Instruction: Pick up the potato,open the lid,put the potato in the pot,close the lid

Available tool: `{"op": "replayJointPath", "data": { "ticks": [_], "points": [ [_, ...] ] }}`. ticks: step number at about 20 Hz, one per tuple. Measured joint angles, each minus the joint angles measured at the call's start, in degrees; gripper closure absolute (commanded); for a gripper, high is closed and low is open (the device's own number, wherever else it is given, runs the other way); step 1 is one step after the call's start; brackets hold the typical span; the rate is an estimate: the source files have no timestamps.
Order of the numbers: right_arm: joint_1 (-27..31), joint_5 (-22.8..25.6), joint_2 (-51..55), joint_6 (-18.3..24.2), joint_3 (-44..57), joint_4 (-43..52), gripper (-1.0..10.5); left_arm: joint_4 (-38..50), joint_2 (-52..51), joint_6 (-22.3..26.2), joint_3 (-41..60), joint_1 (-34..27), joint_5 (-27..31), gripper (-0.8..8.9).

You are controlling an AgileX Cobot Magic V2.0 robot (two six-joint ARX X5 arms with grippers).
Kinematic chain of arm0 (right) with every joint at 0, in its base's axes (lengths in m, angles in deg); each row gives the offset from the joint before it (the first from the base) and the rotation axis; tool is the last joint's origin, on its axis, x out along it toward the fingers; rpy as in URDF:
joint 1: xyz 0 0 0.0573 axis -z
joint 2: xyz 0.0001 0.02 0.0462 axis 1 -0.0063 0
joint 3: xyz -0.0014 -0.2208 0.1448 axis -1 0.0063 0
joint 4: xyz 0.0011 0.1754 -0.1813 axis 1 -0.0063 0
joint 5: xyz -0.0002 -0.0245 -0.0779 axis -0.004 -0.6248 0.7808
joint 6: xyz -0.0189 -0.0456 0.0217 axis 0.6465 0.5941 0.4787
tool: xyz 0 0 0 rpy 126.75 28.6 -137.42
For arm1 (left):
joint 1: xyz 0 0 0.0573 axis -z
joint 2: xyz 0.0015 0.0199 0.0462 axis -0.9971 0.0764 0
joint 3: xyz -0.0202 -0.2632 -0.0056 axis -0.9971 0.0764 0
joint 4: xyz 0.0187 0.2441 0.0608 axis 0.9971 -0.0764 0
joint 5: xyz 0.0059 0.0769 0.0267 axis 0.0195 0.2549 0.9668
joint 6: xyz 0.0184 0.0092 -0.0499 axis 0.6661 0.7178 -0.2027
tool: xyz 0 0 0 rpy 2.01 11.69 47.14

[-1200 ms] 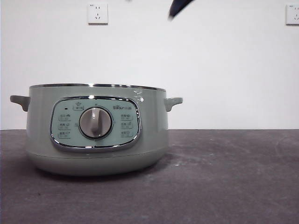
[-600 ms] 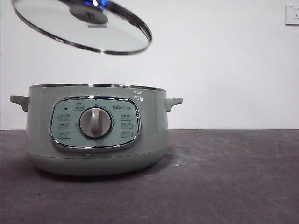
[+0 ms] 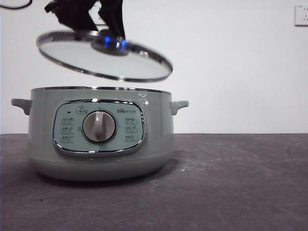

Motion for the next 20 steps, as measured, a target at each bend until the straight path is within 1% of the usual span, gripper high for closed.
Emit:
{"op": "replayJointPath", "data": {
  "ticks": [2, 6, 10, 15, 18, 20],
  "points": [
    [0.00, -0.02, 0.00, -0.02, 0.00, -0.13, 4.1, 2.58, 0.00, -0.79, 2.32, 0.48, 1.99, 8.22],
    [0.00, 0.00, 0.00, -0.02, 0.00, -0.35, 4.1, 8.44, 0.00, -2.43, 6.80, 0.52, 2.05, 8.22],
    [0.00, -0.02, 0.00, -0.02, 0.00, -0.35, 4.1, 11.54, -0.04, -4.94, 10.82, 0.63, 1.90, 8.22],
    [0.00, -0.02, 0.00, -0.02, 0.00, -0.33, 4.1, 10.84, -0.74, -6.05, 11.63, 0.66, 1.97, 8.22],
    [0.00, -0.02, 0.00, -0.04, 0.00, -0.35, 4.1, 7.98, -1.25, -6.47, 11.65, 0.63, 4.00, 8.22],
    [0.00, -0.02, 0.00, -0.15, 0.00, -0.35, 4.1, 7.61, -1.25, -6.62, 11.63, 0.63, 4.09, 8.22]
  ]
}}
